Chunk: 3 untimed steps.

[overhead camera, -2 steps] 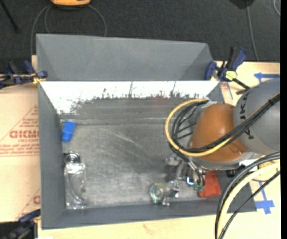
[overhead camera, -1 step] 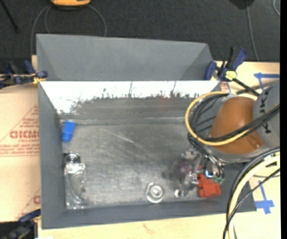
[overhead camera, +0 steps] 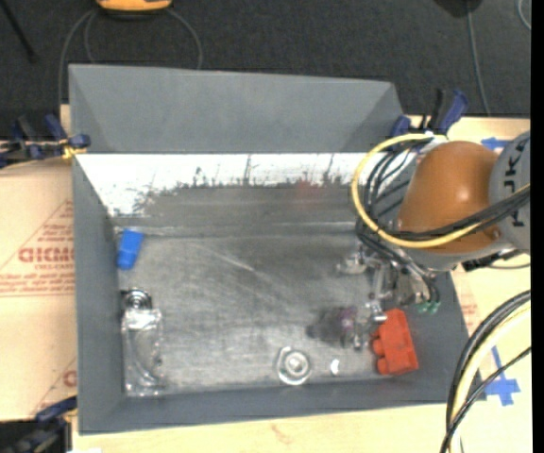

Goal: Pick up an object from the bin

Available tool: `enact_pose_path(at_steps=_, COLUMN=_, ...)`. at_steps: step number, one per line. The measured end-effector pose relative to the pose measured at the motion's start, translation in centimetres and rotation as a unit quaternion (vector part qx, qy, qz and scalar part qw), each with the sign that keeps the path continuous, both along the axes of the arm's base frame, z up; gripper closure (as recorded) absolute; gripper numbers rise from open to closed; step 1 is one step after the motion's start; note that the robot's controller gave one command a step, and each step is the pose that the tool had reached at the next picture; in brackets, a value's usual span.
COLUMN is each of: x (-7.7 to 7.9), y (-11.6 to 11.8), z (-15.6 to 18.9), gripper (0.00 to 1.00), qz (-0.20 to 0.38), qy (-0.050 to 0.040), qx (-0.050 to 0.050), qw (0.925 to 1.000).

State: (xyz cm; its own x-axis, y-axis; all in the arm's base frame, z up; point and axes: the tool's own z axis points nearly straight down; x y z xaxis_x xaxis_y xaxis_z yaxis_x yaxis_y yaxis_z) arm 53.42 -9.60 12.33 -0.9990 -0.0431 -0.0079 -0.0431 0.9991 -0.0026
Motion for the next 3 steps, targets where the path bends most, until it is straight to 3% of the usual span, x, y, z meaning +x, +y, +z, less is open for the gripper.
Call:
enact_pose_path(at_steps=1, x=-1.7, y=0.5, z=-5.1, gripper=0.0, qz=-0.045, qy=-0.0029, qx=0.002, qw=0.999)
enact_pose_path(at_steps=2, x=-1.5, y=0.5, z=-4.8, gripper=1.0, qz=-0.046, qy=-0.0065, qx=0.002, qw=0.9989)
enact_pose_path(at_steps=3, x=-3.9, y=0.6, z=7.8, gripper=1.0, qz=0.009, qy=-0.0009, qx=-0.001, qw=1.0)
